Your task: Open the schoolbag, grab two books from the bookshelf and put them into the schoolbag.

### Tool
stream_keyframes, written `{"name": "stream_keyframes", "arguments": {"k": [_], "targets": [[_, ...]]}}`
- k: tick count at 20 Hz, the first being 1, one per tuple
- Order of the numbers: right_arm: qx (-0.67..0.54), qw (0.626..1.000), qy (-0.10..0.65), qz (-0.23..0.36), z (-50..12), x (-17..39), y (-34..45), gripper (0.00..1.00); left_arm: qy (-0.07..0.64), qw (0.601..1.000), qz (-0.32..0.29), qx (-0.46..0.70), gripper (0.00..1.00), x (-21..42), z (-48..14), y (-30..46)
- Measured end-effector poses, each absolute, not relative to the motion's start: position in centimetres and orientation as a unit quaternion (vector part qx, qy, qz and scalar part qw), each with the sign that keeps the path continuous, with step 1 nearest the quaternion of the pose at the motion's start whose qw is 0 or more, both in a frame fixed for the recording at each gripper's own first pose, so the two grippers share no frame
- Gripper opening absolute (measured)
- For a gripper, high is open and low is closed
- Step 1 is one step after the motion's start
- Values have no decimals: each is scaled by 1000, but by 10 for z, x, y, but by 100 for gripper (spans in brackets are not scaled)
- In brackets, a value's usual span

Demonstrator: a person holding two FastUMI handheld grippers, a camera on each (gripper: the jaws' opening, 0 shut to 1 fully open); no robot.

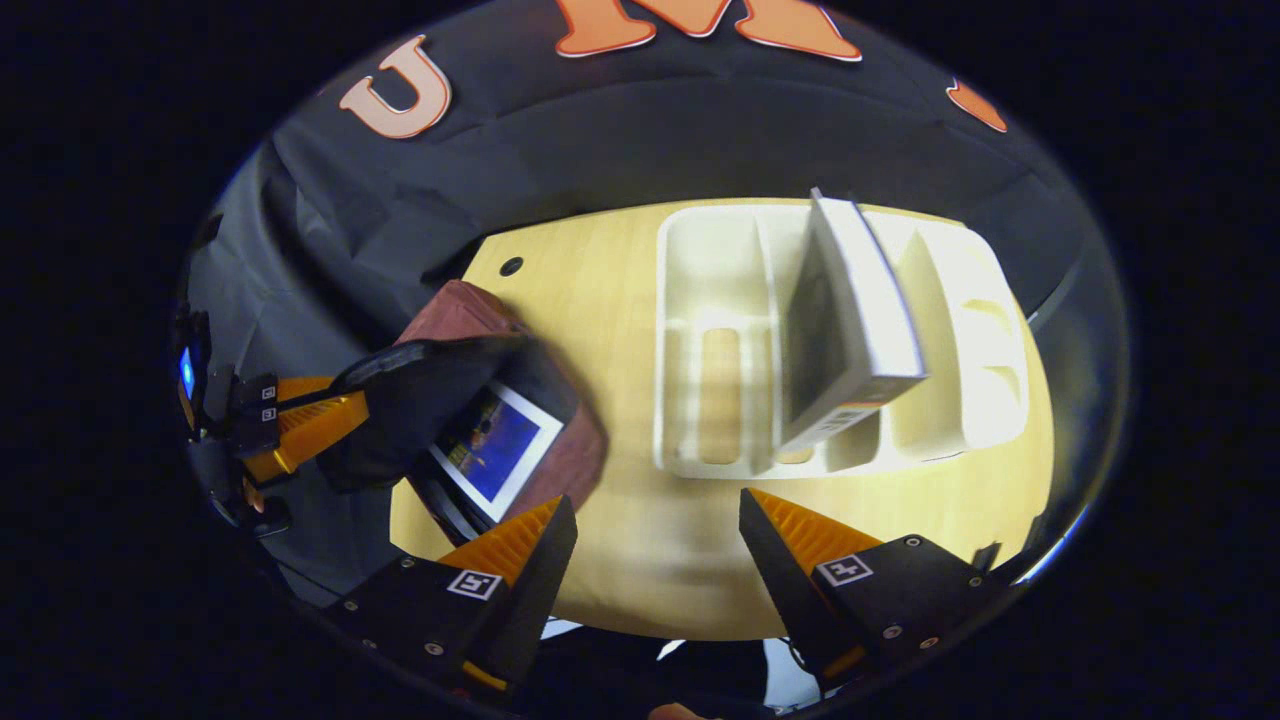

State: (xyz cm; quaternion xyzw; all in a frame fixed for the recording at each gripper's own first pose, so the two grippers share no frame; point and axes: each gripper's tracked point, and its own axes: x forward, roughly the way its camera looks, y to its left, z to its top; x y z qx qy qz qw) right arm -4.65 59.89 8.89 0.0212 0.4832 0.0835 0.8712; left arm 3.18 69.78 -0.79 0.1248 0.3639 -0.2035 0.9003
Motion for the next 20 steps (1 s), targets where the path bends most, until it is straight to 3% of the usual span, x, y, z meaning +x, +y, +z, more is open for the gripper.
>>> {"name": "stream_keyframes", "arguments": {"k": [8,16,20], "targets": [[-31,859,505,80,131,6,523,98,377,904,-180,95,9,24,-26,701],[-64,825,558,61,91,65,504,98,405,900,-143,70,9,17,-42,714],[-68,811,578,51,66,88,506,92,408,900,-133,72,9,13,-41,715]]}}
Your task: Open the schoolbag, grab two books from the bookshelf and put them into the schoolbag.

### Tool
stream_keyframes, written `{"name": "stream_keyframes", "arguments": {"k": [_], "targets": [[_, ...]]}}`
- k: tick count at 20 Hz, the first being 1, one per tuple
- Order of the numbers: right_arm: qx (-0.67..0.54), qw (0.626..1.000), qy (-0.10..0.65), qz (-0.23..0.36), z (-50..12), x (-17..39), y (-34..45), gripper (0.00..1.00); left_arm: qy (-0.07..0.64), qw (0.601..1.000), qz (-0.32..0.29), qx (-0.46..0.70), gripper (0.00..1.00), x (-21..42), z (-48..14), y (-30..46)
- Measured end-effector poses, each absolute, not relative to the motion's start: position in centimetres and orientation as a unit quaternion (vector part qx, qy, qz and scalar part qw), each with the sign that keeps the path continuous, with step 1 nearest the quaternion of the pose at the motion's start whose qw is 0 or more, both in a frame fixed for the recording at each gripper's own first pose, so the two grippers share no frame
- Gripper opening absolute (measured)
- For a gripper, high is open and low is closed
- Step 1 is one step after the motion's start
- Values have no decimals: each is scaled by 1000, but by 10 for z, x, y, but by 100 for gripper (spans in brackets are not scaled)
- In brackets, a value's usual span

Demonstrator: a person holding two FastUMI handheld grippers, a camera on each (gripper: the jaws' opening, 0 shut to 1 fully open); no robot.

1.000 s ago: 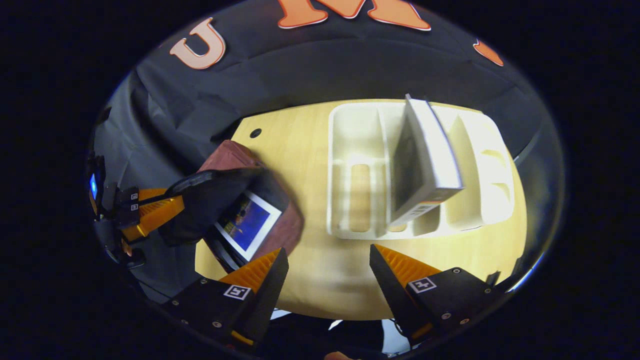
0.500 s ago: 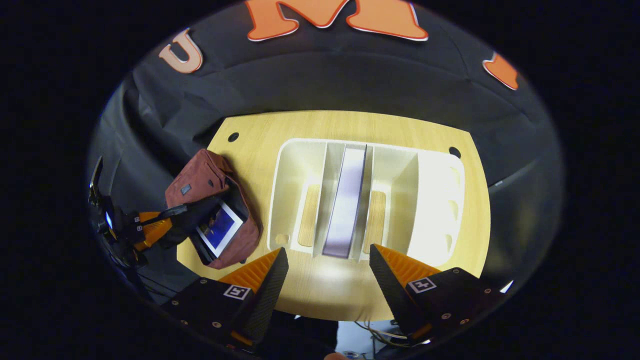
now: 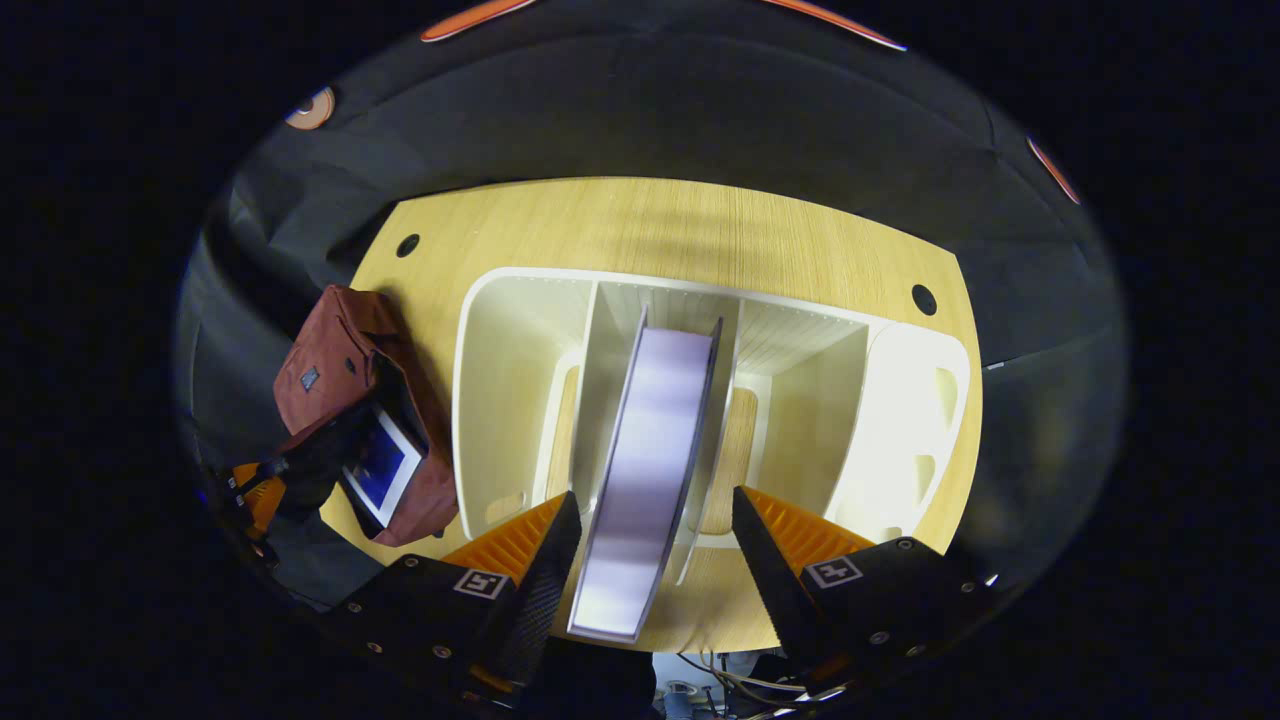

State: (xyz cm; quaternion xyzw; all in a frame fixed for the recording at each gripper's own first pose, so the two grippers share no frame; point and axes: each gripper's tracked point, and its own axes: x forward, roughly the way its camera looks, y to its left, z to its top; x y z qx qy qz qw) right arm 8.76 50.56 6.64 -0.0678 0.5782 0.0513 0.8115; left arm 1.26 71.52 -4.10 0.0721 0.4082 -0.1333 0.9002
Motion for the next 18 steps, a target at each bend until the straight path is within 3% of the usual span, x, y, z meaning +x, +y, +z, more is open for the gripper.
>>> {"name": "stream_keyframes", "arguments": {"k": [2,5,7,11,18], "targets": [[-68,806,587,46,57,92,509,82,408,900,-132,74,9,14,-40,714],[-62,796,601,37,48,91,512,52,408,900,-131,74,9,13,-40,712],[-50,793,607,32,54,88,513,41,407,900,-134,72,9,13,-40,712],[-47,797,600,43,76,77,516,40,402,901,-143,71,9,14,-41,711],[-13,842,536,52,160,52,526,39,391,904,-162,65,9,13,-46,710]]}}
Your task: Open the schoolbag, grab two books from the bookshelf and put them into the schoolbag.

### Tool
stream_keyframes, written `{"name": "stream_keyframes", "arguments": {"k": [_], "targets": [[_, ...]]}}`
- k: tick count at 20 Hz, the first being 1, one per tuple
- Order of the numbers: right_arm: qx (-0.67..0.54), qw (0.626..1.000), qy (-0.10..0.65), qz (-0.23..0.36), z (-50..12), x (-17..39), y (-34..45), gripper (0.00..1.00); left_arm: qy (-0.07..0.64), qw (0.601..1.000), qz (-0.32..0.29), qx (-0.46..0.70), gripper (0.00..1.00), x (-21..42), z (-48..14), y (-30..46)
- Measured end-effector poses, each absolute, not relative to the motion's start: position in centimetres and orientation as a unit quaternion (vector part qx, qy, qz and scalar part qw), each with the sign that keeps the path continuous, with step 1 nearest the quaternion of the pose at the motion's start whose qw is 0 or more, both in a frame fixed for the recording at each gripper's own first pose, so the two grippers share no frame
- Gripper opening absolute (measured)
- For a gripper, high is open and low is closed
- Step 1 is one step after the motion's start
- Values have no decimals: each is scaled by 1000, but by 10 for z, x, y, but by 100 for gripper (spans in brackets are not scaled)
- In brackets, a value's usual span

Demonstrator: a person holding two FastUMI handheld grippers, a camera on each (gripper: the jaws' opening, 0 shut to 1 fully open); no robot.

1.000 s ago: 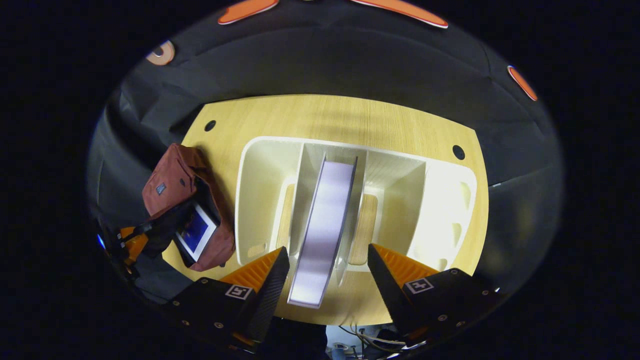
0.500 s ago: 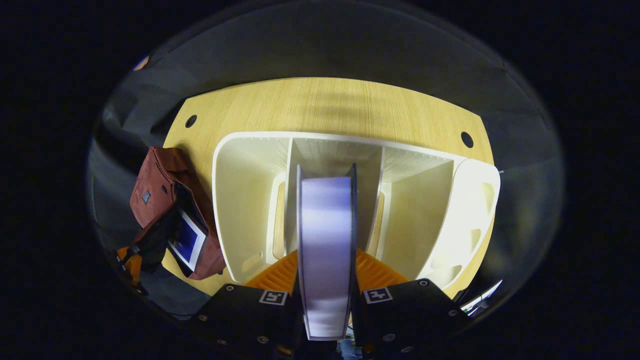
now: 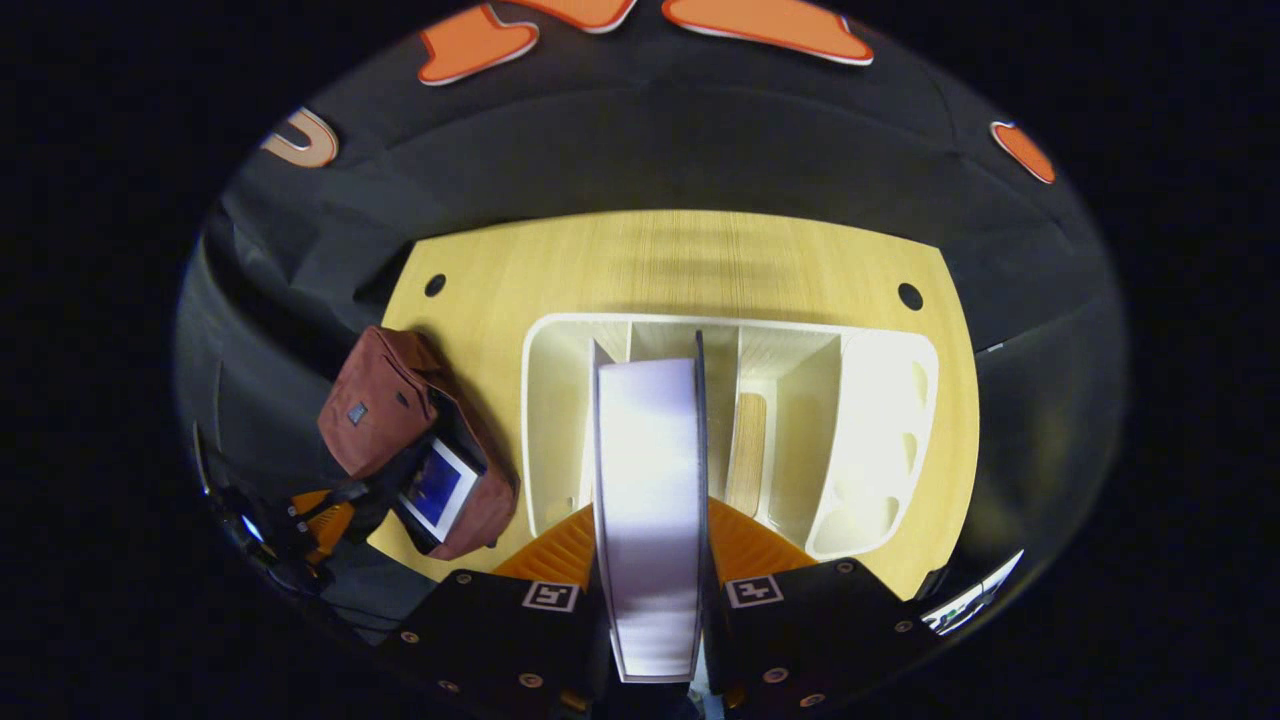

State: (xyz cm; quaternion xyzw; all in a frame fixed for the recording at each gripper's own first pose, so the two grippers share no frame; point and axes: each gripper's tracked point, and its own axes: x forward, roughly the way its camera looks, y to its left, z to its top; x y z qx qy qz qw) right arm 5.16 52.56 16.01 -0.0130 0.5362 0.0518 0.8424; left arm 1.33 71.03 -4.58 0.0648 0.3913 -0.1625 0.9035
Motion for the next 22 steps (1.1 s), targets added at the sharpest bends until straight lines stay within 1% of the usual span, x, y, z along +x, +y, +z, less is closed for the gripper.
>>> {"name": "stream_keyframes", "arguments": {"k": [6,9,14,19,22], "targets": [[9,874,482,58,231,12,532,38,382,905,-174,68,9,13,-42,718],[31,885,460,67,243,-10,543,38,375,906,-180,75,9,16,-36,723],[115,874,462,99,206,-51,586,37,374,904,-194,75,9,13,-29,729],[194,855,461,138,172,-68,651,37,373,903,-205,68,9,10,-21,736],[209,848,466,141,148,-68,678,37,369,903,-212,59,9,13,-13,739]]}}
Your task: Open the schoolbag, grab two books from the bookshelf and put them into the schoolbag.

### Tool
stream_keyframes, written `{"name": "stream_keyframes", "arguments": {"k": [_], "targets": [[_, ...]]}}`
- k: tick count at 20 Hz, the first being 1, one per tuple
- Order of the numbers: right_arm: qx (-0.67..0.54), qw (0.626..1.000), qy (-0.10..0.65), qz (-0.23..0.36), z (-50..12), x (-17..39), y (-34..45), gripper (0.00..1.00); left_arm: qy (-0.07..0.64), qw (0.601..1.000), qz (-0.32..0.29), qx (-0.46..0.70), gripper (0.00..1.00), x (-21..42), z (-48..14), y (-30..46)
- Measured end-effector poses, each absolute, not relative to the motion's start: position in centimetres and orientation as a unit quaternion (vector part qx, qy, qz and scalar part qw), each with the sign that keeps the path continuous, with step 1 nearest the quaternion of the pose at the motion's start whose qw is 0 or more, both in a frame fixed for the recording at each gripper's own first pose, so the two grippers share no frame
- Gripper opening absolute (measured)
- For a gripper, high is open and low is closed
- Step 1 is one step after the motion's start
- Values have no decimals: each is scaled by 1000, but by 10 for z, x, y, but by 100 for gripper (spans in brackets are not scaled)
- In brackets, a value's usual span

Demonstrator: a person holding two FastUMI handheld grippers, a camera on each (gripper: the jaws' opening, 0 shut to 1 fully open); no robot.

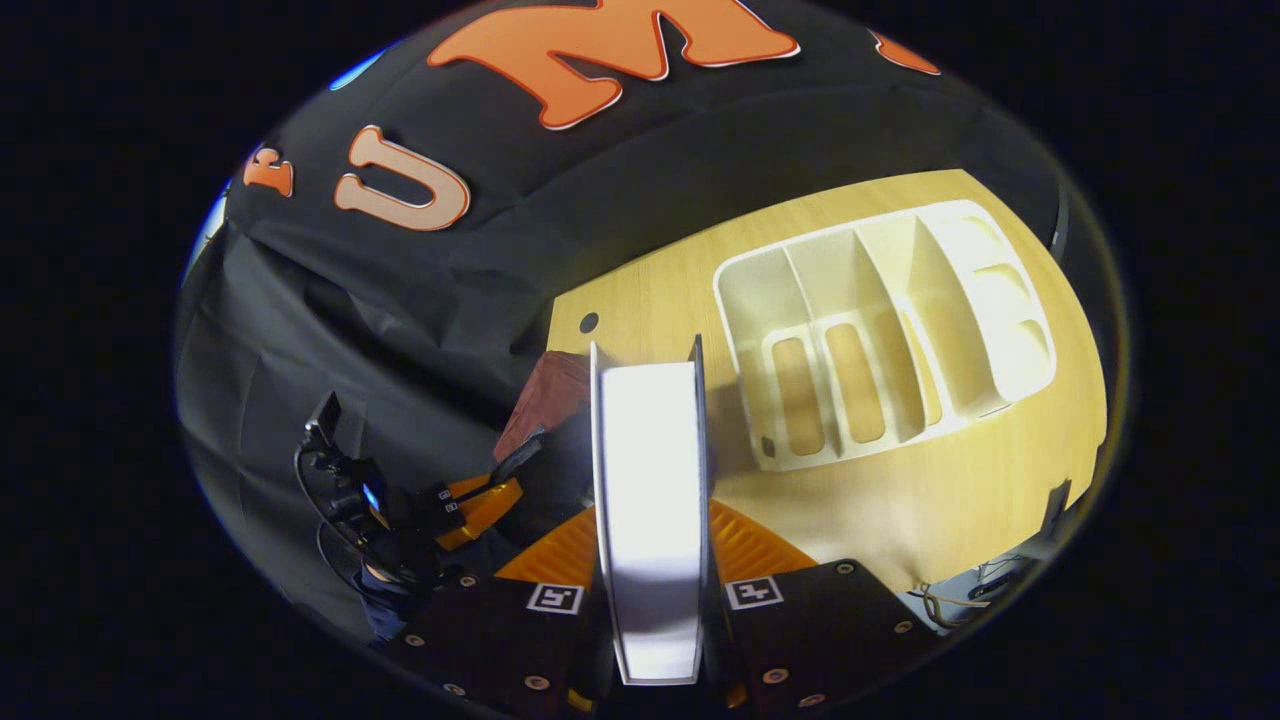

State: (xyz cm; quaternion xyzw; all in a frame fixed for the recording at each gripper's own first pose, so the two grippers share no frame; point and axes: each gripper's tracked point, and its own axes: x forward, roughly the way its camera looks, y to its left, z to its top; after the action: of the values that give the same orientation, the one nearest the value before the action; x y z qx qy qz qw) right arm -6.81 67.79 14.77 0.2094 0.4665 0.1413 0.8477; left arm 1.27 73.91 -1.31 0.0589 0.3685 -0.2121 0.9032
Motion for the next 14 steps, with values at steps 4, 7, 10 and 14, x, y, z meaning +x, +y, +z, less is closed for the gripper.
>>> {"name": "stream_keyframes", "arguments": {"k": [4,7,10,14], "targets": [[236,833,475,156,112,-67,722,37,370,901,-221,46,9,12,-9,740],[267,817,486,159,77,-65,753,37,370,899,-228,44,9,13,-3,739],[308,805,481,159,52,-62,782,37,368,899,-232,42,9,14,4,739],[330,803,471,156,30,-52,805,37,361,900,-242,44,9,11,16,735]]}}
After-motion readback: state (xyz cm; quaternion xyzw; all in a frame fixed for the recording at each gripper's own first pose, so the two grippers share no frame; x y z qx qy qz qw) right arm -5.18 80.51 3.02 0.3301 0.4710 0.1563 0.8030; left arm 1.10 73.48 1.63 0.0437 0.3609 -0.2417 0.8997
